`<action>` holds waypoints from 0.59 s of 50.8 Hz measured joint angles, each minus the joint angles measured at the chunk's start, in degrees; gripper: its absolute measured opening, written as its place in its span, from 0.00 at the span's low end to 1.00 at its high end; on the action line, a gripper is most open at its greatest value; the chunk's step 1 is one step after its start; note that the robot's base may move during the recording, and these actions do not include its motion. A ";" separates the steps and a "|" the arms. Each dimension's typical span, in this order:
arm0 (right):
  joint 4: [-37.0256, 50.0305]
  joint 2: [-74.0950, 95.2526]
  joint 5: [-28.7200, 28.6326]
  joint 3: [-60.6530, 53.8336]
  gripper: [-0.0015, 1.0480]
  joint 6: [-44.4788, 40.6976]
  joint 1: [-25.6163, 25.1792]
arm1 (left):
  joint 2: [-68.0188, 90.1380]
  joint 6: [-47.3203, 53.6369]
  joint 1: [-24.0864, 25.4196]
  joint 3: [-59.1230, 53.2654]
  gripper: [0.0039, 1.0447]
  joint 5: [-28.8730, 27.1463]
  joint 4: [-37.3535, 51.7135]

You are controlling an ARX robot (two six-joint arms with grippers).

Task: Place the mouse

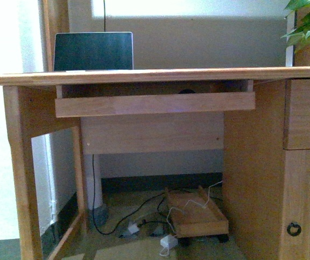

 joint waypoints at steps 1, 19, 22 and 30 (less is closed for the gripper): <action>0.00 0.00 0.00 0.00 0.93 -0.02 0.00 | -0.02 0.00 0.00 0.00 0.93 -0.02 0.00; 0.00 0.00 0.02 0.00 0.93 -0.02 0.00 | 0.00 0.00 0.00 0.00 0.93 -0.02 0.00; 0.00 0.00 -0.07 0.00 0.93 -0.02 0.00 | 0.00 0.00 0.00 0.00 0.93 -0.04 0.00; 0.00 0.00 0.02 0.00 0.93 -0.02 0.00 | 0.00 0.00 0.00 0.00 0.93 -0.04 0.00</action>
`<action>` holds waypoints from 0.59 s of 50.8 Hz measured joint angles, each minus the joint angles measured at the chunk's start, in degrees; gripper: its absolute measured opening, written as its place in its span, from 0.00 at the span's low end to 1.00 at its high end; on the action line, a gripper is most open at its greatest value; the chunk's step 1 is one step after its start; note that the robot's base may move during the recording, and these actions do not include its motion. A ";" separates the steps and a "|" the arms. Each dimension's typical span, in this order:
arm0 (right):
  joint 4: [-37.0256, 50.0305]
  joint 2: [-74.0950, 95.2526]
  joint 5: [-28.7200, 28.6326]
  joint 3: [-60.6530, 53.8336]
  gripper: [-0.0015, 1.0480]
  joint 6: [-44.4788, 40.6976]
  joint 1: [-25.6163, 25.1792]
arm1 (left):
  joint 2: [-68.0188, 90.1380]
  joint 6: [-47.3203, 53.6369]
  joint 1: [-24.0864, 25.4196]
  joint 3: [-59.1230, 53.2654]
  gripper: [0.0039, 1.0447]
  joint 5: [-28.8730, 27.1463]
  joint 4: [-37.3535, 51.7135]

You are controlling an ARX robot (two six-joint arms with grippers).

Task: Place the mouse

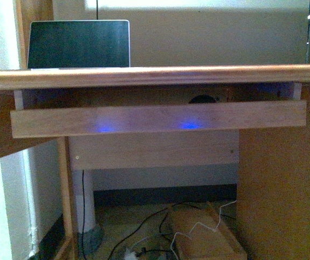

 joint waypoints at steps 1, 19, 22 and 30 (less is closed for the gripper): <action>0.00 0.00 -0.09 0.00 0.93 0.00 -0.02 | 0.00 0.00 0.00 0.00 0.93 0.02 0.00; 0.00 0.00 0.00 0.00 0.93 -0.02 -0.02 | 0.00 0.00 0.00 0.00 0.93 0.02 0.00; 0.00 0.00 0.11 0.00 0.93 0.00 -0.02 | 0.00 0.00 0.00 0.00 0.93 0.02 0.00; 0.00 0.00 0.09 0.00 0.93 -0.02 -0.02 | 0.00 0.00 0.00 0.00 0.93 0.02 0.00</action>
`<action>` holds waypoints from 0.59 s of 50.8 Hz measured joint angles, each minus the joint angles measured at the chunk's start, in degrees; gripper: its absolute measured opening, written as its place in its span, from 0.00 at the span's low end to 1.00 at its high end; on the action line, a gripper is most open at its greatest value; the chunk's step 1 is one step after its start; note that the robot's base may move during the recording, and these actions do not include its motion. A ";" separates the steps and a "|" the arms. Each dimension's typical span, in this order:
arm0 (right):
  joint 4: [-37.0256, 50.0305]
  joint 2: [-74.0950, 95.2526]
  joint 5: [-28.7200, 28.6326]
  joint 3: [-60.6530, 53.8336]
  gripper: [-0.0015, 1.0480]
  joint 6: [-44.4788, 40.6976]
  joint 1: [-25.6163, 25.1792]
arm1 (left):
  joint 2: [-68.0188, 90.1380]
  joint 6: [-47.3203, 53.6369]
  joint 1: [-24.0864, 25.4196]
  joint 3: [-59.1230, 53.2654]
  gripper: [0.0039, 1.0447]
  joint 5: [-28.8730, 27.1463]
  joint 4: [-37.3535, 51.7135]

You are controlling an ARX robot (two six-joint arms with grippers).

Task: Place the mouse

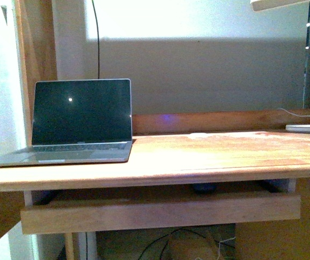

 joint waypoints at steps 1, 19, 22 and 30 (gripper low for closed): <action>0.00 0.00 0.02 0.00 0.93 0.04 0.00 | 0.00 0.00 0.00 0.00 0.93 0.00 0.00; 0.02 0.00 0.02 0.00 0.93 0.04 0.00 | 26.82 7.08 8.48 2.95 0.93 18.53 13.11; 0.02 0.00 -0.02 0.00 0.93 0.02 0.00 | 35.95 13.79 12.15 4.31 0.93 23.71 21.40; 0.02 0.00 0.02 0.00 0.93 0.04 0.00 | 63.93 35.80 18.78 11.63 0.93 29.40 41.59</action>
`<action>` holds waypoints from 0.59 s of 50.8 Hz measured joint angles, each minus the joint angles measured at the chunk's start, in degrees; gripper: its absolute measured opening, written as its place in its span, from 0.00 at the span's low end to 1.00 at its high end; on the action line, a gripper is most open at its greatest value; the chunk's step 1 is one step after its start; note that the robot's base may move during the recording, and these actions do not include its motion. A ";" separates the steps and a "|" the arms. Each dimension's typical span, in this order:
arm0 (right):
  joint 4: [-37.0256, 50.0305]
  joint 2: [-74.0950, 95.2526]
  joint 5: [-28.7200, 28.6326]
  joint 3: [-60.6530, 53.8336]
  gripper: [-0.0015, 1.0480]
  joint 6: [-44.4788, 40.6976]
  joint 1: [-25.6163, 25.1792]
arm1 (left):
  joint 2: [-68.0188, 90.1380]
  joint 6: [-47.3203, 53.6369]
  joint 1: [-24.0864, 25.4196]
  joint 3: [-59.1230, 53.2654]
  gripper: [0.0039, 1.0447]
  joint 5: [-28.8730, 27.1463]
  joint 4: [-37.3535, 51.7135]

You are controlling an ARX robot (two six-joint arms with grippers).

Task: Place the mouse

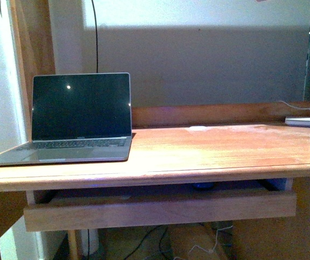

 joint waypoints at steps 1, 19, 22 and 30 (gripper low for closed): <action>0.00 0.00 -0.02 0.00 0.93 0.00 0.00 | 1.88 2.60 0.20 0.63 0.93 0.02 0.87; 0.00 0.00 -0.02 0.00 0.93 0.00 0.00 | 36.98 37.48 -3.39 19.82 0.93 1.55 9.60; 0.00 0.00 -0.02 0.00 0.93 0.00 0.00 | 39.69 39.19 -4.44 22.73 0.93 2.36 10.56; 0.00 0.00 -0.02 0.00 0.93 0.00 0.00 | 45.90 42.23 -8.44 31.30 0.93 3.69 8.15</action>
